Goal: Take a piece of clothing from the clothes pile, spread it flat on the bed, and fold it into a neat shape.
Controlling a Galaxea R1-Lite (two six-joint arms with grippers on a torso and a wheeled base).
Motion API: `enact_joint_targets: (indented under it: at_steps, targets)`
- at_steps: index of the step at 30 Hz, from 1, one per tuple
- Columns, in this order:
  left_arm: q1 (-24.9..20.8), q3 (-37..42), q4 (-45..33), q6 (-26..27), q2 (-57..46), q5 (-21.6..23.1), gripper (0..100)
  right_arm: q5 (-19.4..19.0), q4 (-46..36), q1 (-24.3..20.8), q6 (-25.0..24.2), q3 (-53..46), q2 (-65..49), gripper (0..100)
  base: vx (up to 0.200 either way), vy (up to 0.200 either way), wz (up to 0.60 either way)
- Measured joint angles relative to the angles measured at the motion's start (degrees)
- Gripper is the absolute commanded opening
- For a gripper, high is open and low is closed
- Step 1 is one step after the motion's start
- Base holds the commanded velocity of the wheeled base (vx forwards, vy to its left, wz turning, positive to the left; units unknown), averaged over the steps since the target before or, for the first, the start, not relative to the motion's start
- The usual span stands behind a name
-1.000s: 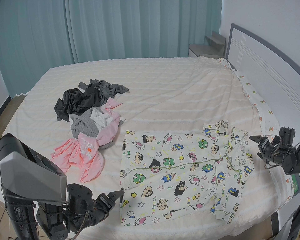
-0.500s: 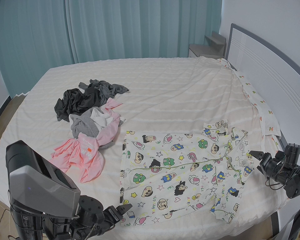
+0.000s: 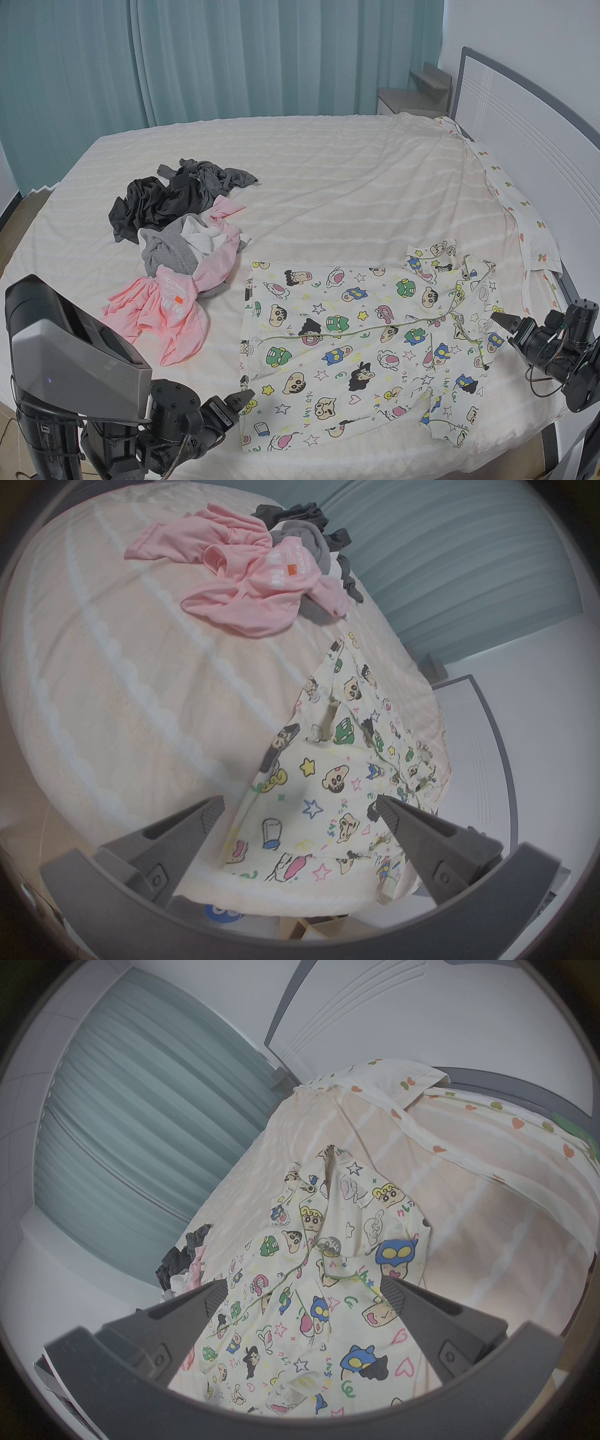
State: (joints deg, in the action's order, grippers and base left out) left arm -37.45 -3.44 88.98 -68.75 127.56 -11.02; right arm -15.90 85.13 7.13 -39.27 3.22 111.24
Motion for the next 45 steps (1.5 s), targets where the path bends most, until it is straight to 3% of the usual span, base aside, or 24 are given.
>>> enact_joint_targets:
  at_steps: [22, 31, 45]
  targets:
    - [-0.06, -0.77, 0.0, 0.93, -0.05, -0.04, 100, 0.11, 0.29, -1.13, 0.18, -0.85, 0.34, 100, 0.0, -0.191, 0.0]
    - [-1.05, -0.83, 0.0, 2.77, 1.22, -3.51, 100, 0.09, 0.27, -2.1, 0.23, -1.4, 0.54, 100, 0.0, 0.0, 0.0]
    - [-1.16, -1.4, 0.02, 2.72, 2.32, -4.0, 100, 0.06, 0.27, -4.44, 0.24, -2.23, 1.13, 100, -0.2, 0.0, 0.0]
